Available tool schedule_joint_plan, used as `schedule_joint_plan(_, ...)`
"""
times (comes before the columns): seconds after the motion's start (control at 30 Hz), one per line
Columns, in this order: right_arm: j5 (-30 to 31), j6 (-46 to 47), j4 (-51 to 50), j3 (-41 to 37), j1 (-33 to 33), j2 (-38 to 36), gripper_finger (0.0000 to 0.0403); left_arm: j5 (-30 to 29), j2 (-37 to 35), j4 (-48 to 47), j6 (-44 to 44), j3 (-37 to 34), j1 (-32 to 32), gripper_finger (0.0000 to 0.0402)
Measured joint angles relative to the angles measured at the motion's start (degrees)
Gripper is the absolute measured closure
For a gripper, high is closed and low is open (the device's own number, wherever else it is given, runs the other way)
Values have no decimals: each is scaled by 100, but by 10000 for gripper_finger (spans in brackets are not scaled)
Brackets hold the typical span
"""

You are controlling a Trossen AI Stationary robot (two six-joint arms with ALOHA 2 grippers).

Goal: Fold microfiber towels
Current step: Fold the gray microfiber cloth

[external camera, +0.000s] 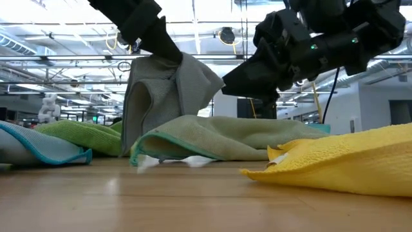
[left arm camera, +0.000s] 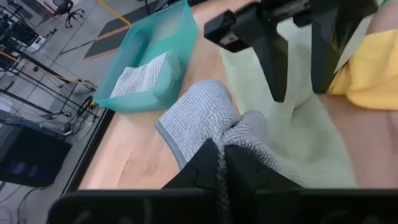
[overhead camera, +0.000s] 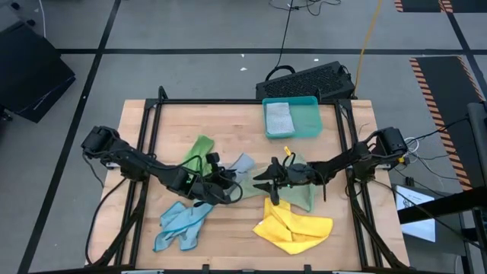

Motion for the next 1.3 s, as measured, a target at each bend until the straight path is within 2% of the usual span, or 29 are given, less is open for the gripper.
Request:
schedule_joint_plan(0.13, 240, -49, -103, 0, 169, 2, 254, -8, 0, 113, 7, 0, -108, 372)
schedule_joint_plan(0.37, 429, -357, 12, 0, 151, 0, 186, -150, 0, 225, 233, 0, -169, 394)
schedule_joint_plan(0.47, 618, -601, 52, 0, 65, 0, 163, -158, 2, 275, 291, 0, -165, 392)
schedule_joint_plan(0.6, 428, -777, 167, 0, -52, 0, 150, -331, 2, 505, 359, 0, -152, 371)
schedule_joint_plan(0.73, 439, -860, 227, 0, -129, 76, 150, -419, 2, 886, 639, 0, -114, 370)
schedule_joint_plan(0.93, 441, -841, 761, 130, -184, 558, 160, -414, 2, 1484, 1054, 0, -8, 393)
schedule_joint_plan(1.07, 428, -1020, 915, 490, -191, 933, 174, -415, 2, 1657, 1141, 0, 50, 390)
schedule_joint_plan(1.17, 418, -1106, 871, 663, -165, 1104, 212, -453, 2, 1665, 1109, 0, 60, 373)
schedule_joint_plan(1.3, 416, -1109, 651, 664, -44, 1050, 306, -646, 2, 1579, 941, 0, -24, 364)
